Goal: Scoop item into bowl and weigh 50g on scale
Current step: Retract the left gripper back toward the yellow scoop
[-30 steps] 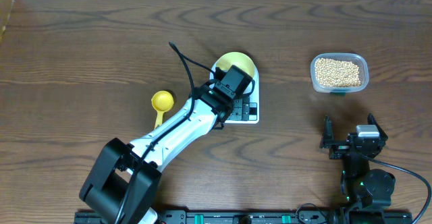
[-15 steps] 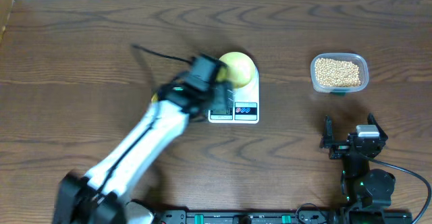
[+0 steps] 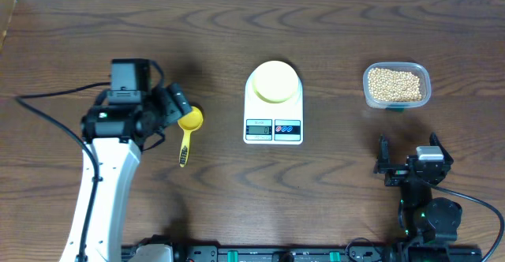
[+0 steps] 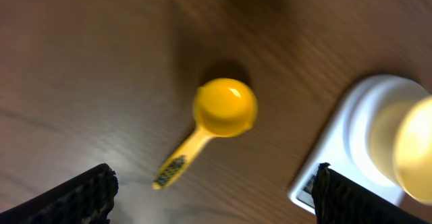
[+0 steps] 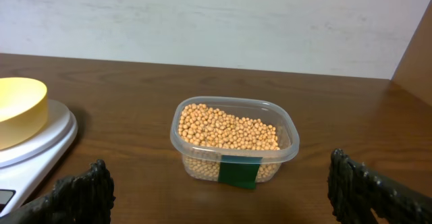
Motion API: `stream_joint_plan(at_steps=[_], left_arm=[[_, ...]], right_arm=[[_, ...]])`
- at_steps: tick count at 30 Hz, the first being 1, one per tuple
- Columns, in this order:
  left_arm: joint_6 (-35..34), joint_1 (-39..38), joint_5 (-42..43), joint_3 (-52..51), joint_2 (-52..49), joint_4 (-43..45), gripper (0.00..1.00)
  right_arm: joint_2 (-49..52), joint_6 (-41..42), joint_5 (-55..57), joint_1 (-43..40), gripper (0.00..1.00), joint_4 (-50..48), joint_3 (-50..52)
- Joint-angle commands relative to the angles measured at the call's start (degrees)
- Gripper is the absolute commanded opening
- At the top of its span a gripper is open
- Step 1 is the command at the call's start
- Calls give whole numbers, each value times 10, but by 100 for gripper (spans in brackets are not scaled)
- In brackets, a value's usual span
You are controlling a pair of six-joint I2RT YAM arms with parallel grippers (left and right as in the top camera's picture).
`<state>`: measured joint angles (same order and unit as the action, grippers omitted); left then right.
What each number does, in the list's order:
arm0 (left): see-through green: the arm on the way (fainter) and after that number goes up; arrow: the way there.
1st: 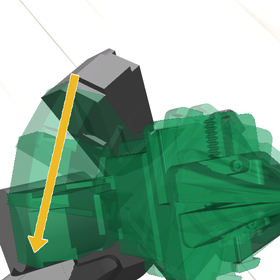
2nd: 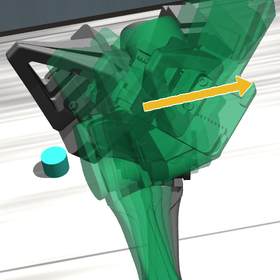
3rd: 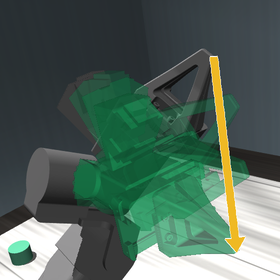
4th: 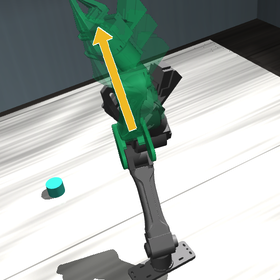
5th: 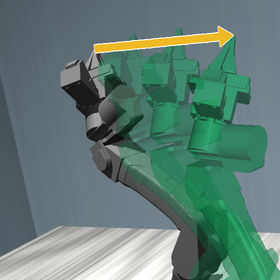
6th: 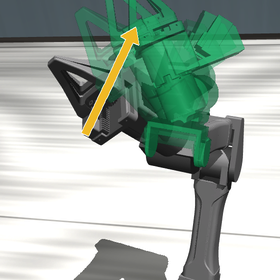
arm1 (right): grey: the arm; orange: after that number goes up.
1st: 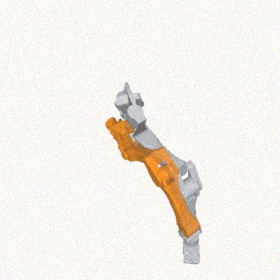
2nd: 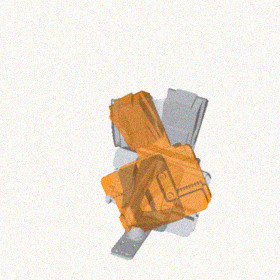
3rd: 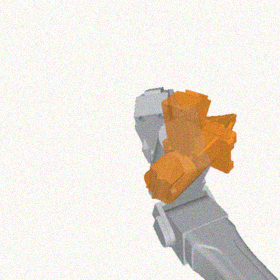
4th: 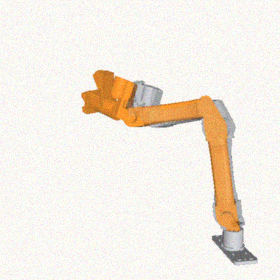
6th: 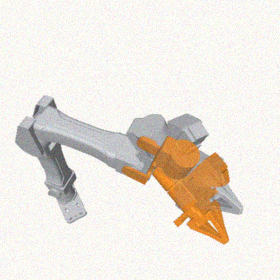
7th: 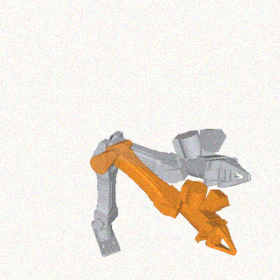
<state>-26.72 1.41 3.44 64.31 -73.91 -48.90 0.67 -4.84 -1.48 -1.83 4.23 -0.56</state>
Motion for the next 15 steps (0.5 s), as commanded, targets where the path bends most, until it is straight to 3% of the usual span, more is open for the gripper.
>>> stream_joint_plan(at_steps=[1,15], left_arm=[[12,26,-41,3,-14,-4,95],[9,47,-54,3,-28,-8,95]], right_arm=[[-4,1,5,4,99,1,2],[-4,1,5,4,99,1,3]])
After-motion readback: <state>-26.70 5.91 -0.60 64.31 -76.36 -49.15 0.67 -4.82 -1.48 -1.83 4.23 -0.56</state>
